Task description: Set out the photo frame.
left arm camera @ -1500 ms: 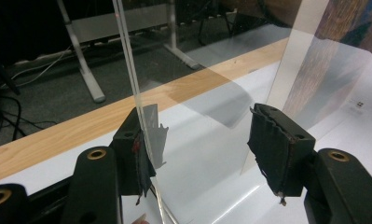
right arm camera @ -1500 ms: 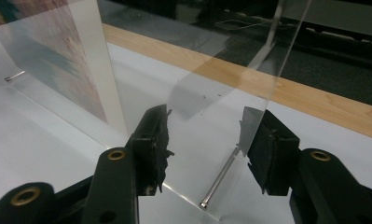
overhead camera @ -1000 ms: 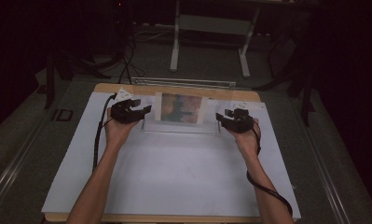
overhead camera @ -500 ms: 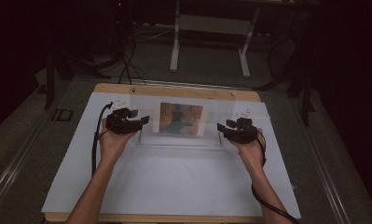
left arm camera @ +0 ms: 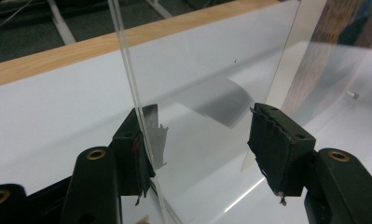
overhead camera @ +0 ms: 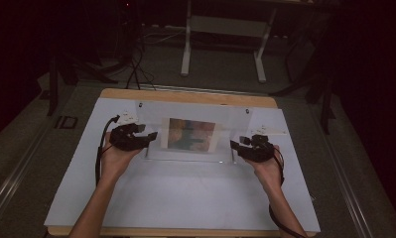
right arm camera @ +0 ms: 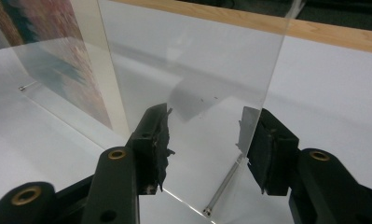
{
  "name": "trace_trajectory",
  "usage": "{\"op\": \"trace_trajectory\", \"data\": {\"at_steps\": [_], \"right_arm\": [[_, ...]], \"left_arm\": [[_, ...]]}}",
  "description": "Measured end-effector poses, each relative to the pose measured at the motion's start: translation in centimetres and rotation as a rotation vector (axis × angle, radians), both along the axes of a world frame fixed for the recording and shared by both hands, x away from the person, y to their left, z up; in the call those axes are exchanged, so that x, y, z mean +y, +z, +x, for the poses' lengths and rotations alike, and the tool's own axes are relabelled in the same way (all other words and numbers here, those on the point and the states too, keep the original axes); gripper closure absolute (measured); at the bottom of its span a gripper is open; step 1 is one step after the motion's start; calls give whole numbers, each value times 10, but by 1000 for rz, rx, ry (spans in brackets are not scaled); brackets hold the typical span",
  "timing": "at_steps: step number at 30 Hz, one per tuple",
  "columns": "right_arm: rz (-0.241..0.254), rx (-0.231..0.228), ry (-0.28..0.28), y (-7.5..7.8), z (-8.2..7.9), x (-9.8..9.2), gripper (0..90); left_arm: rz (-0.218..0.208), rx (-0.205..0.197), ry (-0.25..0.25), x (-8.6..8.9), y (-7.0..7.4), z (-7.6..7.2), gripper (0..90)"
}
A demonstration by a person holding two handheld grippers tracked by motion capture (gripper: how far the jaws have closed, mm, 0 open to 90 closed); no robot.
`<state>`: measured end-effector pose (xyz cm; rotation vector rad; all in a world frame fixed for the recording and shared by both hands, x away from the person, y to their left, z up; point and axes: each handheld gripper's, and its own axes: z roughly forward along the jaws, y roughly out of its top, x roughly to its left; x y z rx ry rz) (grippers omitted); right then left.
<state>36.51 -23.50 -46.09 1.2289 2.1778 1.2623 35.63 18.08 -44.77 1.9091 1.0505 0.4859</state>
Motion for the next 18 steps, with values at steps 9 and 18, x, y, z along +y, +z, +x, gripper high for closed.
{"op": "trace_trajectory", "data": {"at_steps": [9,18], "right_arm": [[-4,-17,15,-2,-3,-1,525],[4,-48,41,-2,-9,-15,383]], "left_arm": [[-49,4,-20,5,-5,2,409],[-98,-7,0,20,-8,-14,329]]}}
